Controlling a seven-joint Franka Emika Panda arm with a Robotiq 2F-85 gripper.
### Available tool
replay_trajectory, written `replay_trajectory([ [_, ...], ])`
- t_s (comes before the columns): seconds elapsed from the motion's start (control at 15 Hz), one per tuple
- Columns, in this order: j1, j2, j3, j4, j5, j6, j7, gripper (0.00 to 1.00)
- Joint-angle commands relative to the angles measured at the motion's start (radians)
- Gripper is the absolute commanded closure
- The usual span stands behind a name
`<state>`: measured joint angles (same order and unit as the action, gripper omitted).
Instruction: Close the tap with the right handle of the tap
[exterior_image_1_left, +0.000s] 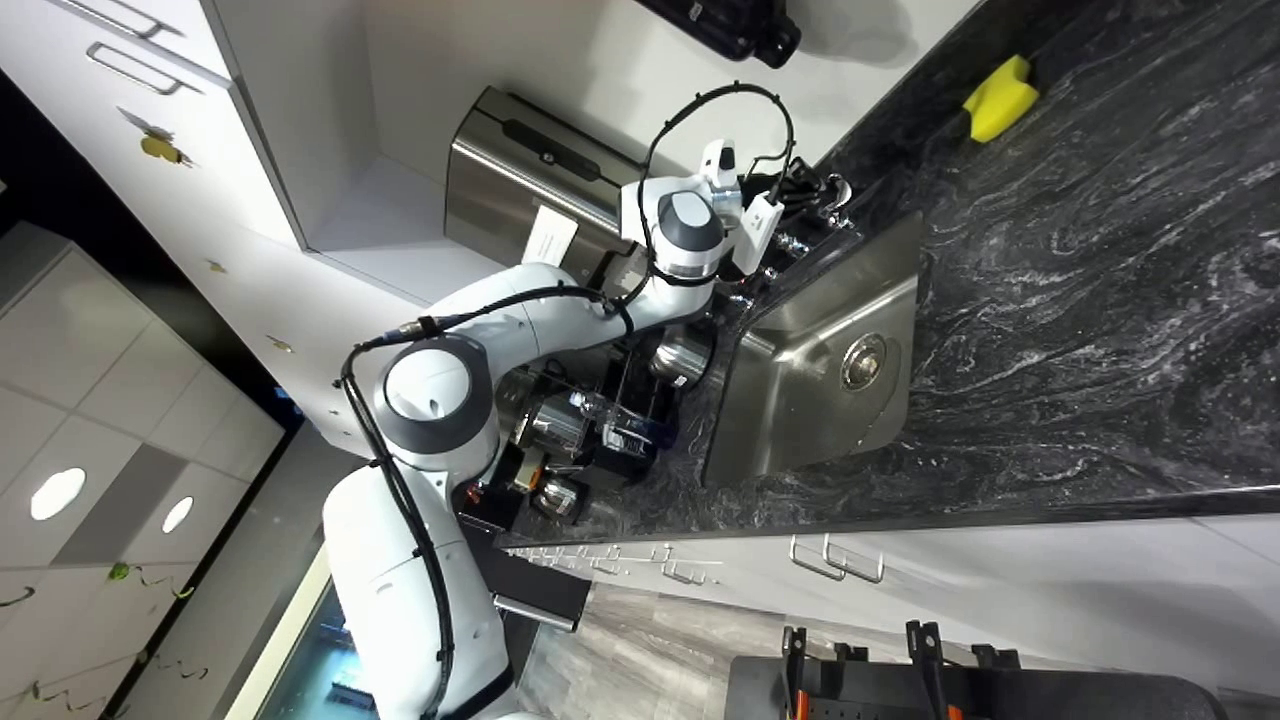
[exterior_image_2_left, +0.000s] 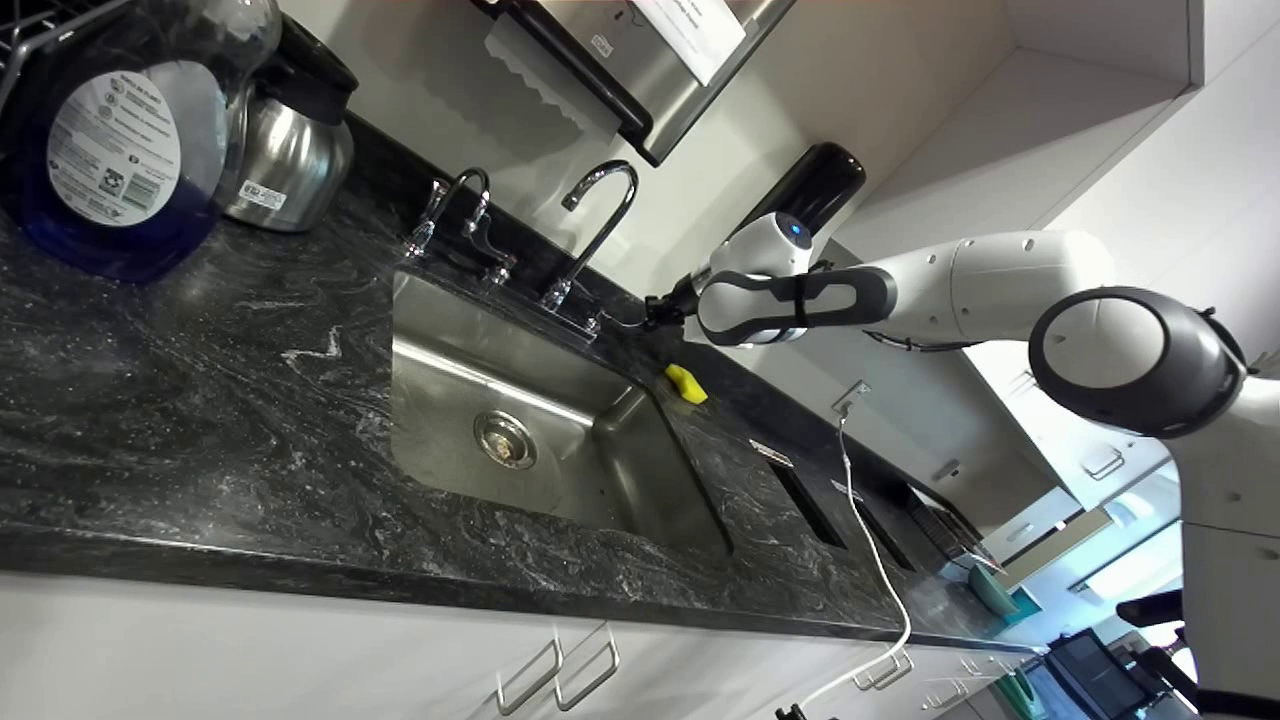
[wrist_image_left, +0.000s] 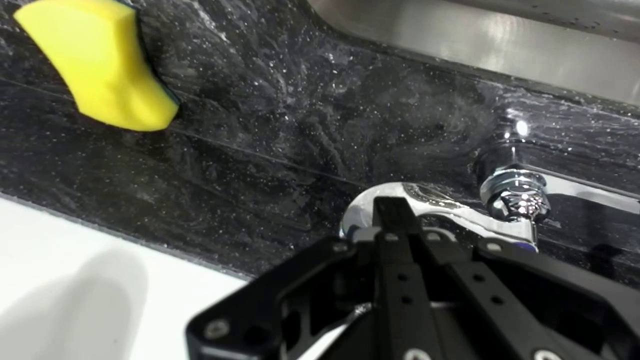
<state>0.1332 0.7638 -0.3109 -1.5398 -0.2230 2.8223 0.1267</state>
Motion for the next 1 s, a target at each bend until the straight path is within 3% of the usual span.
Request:
replay_trajectory([
  [0.0,-0.009,0.043,-0.016,0.067,-0.018,0.006,0.032,1.00],
  [0.33,0.028,-0.057,-0.045,-0.058,-0.025,-0.043,0.078,1.00],
  [0.53,0.068,-0.147,-0.096,-0.166,-0.053,-0.033,0.118,1.00],
  [0.6,0.063,-0.193,-0.085,-0.208,-0.055,-0.048,0.100,1.00],
  [0.93,-0.057,-0.421,0.093,-0.402,-0.003,-0.120,-0.079,1.00],
])
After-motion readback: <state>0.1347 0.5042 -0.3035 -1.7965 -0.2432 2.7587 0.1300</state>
